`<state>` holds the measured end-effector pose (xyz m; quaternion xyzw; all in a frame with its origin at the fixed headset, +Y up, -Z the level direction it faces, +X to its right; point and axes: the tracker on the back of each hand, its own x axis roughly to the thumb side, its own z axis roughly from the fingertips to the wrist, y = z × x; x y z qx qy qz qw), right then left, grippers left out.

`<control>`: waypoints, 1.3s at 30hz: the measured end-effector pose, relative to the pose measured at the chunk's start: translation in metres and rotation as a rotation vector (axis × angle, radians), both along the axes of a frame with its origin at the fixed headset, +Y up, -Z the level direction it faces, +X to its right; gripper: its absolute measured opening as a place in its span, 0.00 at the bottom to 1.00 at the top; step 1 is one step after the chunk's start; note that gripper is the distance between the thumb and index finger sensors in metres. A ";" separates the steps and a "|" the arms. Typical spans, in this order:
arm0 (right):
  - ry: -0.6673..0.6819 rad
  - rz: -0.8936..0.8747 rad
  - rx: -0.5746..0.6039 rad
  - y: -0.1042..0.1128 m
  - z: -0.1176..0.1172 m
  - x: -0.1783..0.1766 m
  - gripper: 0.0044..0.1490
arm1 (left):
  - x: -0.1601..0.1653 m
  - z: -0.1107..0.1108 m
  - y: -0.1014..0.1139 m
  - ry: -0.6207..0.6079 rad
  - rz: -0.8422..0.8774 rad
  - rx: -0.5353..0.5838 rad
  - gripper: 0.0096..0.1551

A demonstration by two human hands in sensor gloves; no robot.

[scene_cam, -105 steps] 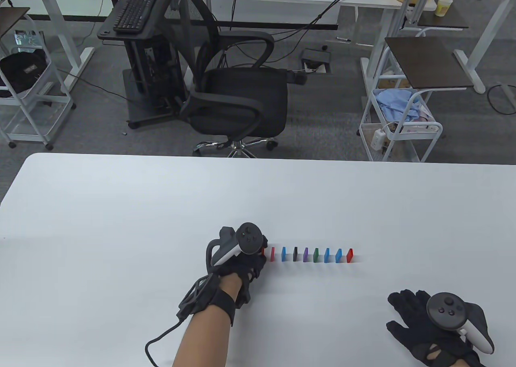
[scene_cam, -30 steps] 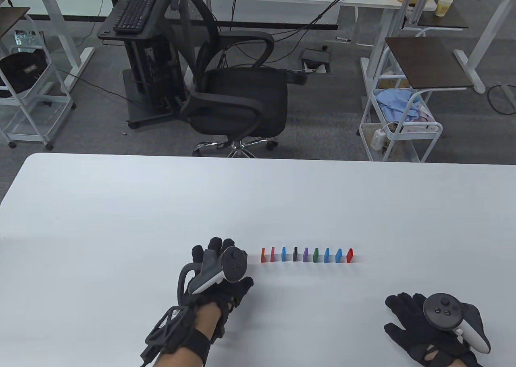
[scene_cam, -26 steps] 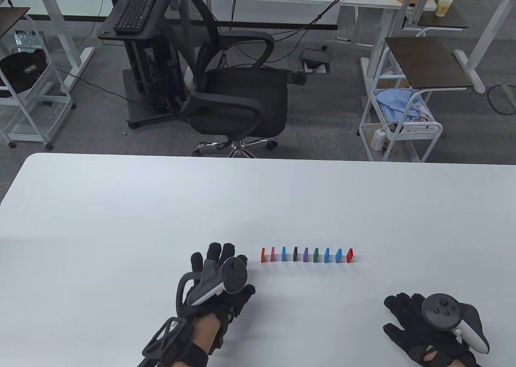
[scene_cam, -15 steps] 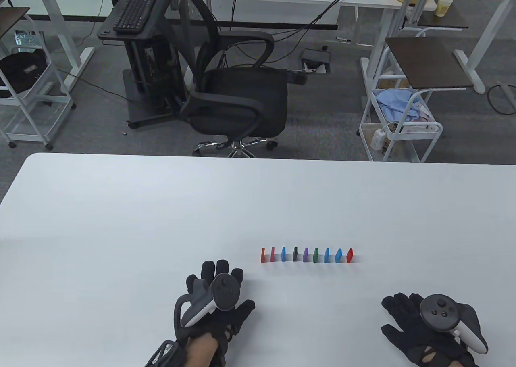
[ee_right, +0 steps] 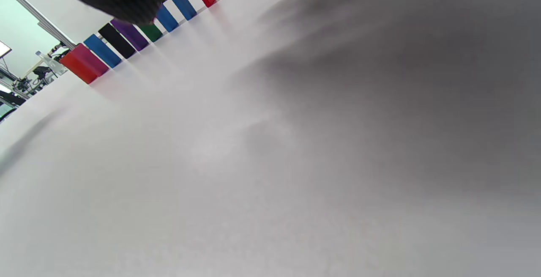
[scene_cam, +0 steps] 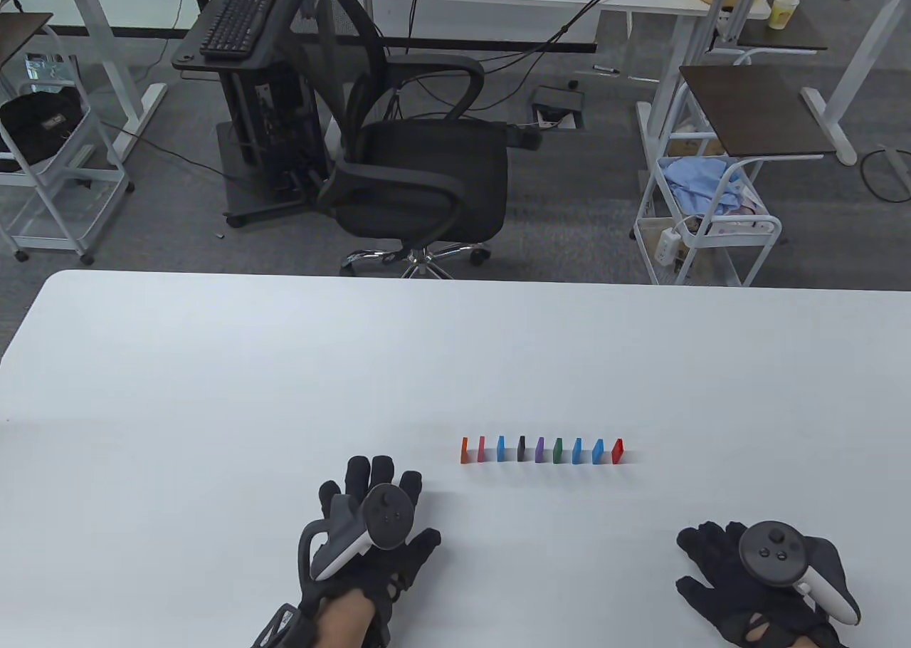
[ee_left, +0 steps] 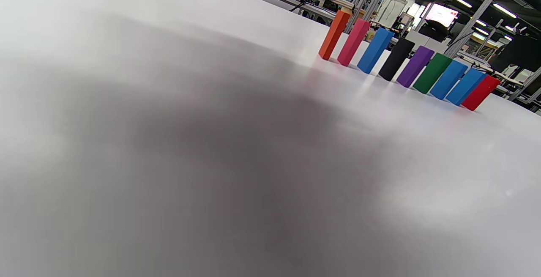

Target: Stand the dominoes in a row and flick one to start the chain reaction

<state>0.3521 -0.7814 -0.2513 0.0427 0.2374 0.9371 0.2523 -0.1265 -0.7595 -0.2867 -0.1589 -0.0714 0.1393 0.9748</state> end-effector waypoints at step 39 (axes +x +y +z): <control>-0.092 0.084 -0.012 0.033 -0.089 -0.035 0.42 | 0.019 -0.001 -0.008 -0.109 -0.013 -0.017 0.48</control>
